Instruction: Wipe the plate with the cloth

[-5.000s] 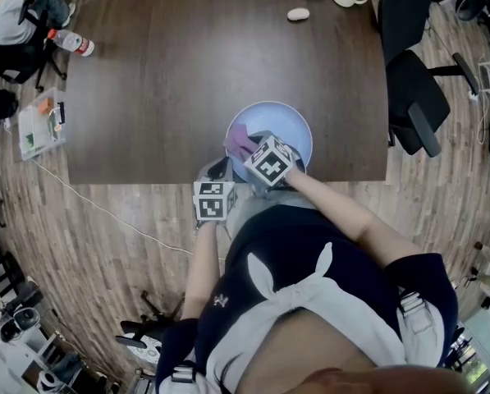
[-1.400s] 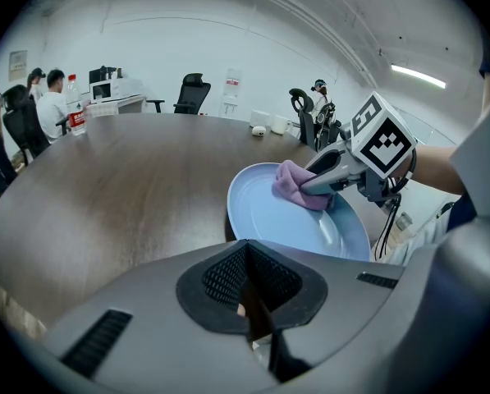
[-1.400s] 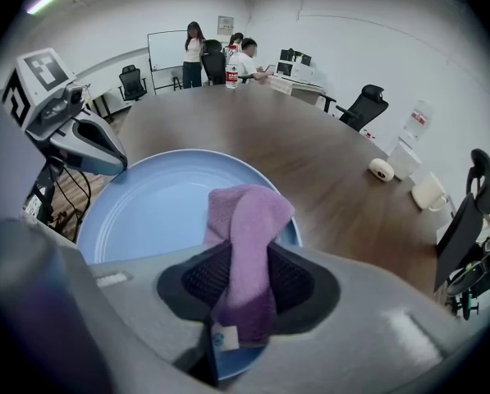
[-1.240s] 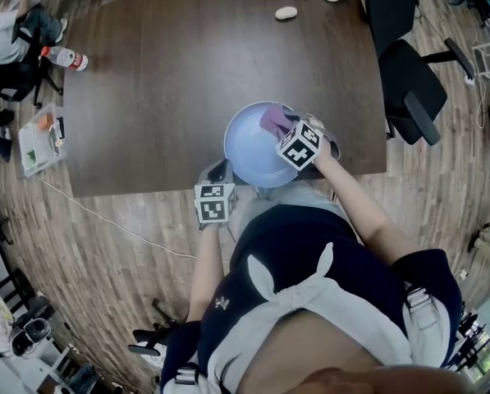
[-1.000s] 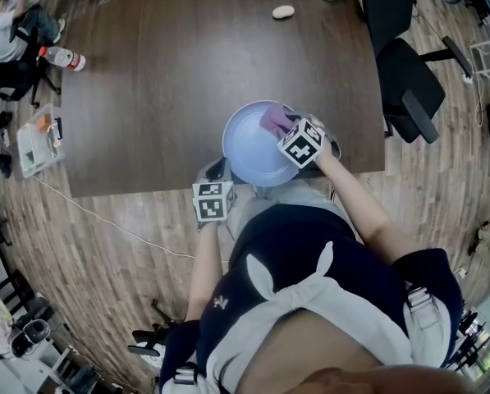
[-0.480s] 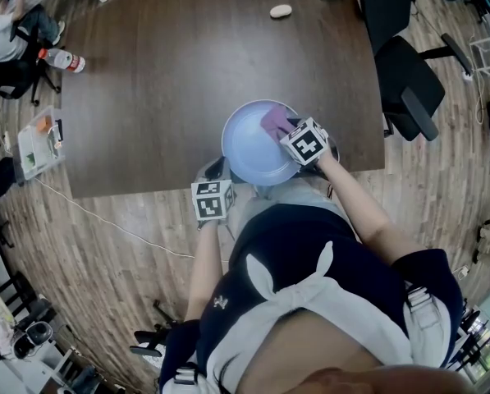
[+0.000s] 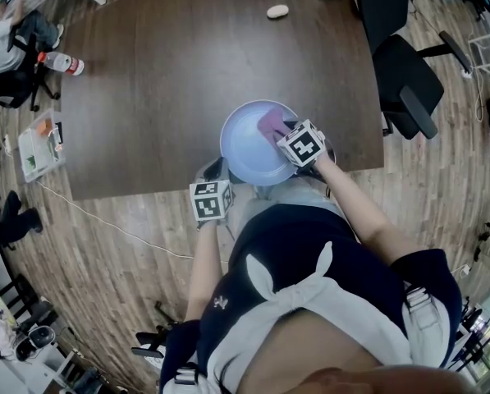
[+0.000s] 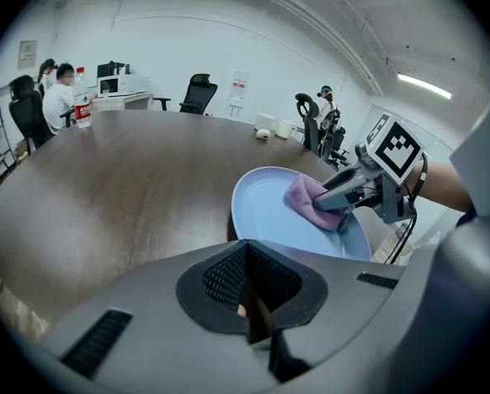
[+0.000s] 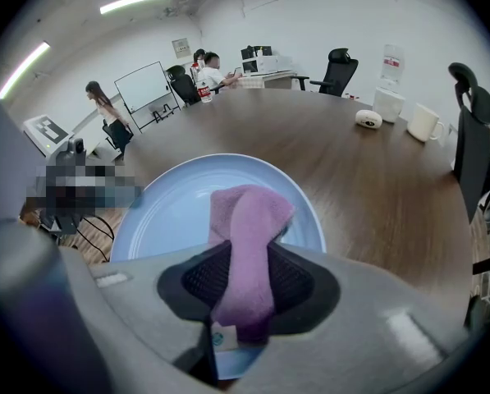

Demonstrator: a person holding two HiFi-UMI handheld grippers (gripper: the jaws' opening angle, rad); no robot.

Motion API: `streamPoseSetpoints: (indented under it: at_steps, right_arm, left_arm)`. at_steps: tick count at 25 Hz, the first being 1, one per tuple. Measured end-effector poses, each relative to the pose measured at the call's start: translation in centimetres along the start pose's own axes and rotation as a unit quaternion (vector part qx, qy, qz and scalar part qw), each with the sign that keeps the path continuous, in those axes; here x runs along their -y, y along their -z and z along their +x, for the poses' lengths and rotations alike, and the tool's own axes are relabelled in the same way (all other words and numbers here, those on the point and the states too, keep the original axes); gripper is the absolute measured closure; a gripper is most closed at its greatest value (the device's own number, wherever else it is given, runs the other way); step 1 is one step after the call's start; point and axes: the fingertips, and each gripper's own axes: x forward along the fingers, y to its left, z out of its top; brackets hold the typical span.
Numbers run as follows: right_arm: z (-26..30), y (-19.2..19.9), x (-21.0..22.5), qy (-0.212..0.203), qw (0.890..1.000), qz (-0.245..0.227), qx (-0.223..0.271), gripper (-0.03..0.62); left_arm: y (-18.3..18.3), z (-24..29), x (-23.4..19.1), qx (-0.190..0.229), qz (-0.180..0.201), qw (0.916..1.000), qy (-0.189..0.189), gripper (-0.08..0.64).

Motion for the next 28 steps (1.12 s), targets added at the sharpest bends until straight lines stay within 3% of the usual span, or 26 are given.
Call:
streamPoseSetpoints:
  at_steps: [28]
  right_arm:
    - [1.2, -1.4, -4.6, -0.033, 0.999, -0.007, 0.013, 0.463]
  left_arm:
    - [0.0, 0.0, 0.0, 0.002, 0.004, 1.0000, 0.001, 0.556]
